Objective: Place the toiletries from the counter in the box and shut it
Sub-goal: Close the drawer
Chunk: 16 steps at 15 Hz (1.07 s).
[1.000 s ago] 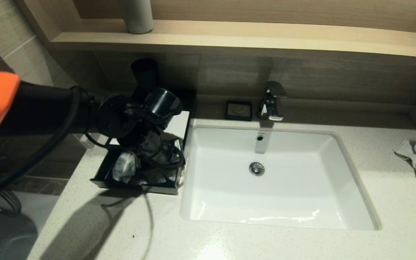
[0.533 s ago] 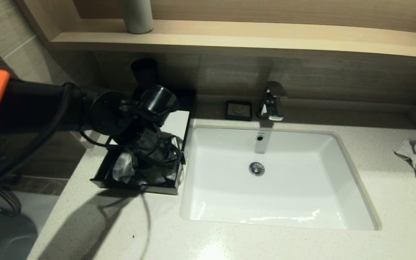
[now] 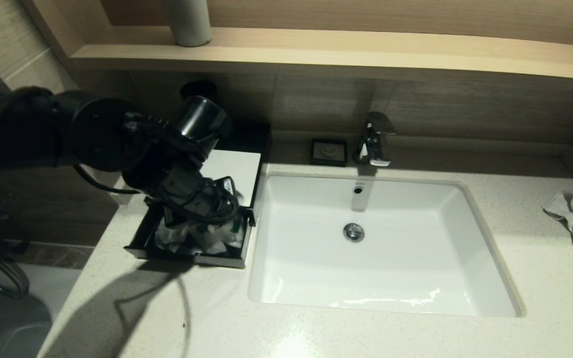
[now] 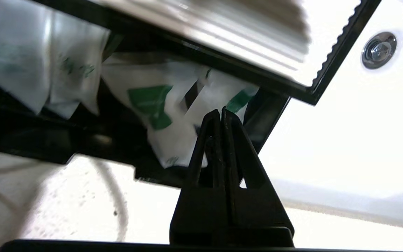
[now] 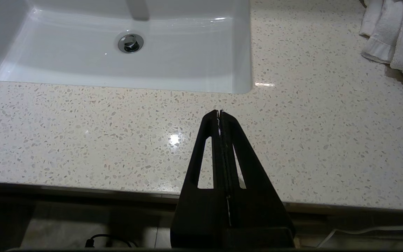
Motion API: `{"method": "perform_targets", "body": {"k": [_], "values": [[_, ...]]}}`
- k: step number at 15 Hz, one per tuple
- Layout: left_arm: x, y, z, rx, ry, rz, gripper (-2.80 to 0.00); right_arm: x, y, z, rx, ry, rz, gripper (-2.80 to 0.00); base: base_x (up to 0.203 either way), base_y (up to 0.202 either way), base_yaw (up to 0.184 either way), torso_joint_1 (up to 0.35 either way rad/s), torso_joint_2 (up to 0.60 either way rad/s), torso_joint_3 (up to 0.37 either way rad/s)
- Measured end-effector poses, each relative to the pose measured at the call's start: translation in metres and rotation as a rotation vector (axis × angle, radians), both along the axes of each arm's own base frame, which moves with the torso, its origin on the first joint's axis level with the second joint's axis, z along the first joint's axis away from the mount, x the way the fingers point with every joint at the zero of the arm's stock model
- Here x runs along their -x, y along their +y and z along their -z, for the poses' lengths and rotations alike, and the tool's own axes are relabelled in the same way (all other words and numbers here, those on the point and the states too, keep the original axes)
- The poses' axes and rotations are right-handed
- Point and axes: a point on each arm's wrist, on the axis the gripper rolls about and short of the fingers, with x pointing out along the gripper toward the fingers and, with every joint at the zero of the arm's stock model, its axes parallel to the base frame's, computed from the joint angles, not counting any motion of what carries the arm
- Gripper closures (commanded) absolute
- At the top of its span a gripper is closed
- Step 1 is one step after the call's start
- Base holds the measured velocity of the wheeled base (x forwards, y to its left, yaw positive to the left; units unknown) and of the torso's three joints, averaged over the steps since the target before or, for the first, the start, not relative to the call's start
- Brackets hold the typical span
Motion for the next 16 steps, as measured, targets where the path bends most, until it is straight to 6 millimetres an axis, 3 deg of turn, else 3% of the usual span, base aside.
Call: {"method": "perform_targets", "body": {"k": [3,8,16], "values": [[0.017,0.01,-0.001,-0.05,0.064,0.015,0.0,0.0,0.0,0.0,0.0,0.0,0.0,0.0,0.0,0.0,0.0,0.0,0.0,0.0],[0.037,0.02,0.019,-0.116,0.166,0.041,0.0,0.0,0.0,0.0,0.001,0.0,0.0,0.0,0.0,0.0,0.0,0.0,0.0,0.0],[0.047,0.011,0.035,-0.137,0.207,0.088,0.0,0.0,0.0,0.0,0.0,0.0,0.0,0.0,0.0,0.0,0.0,0.0,0.0,0.0]]}}
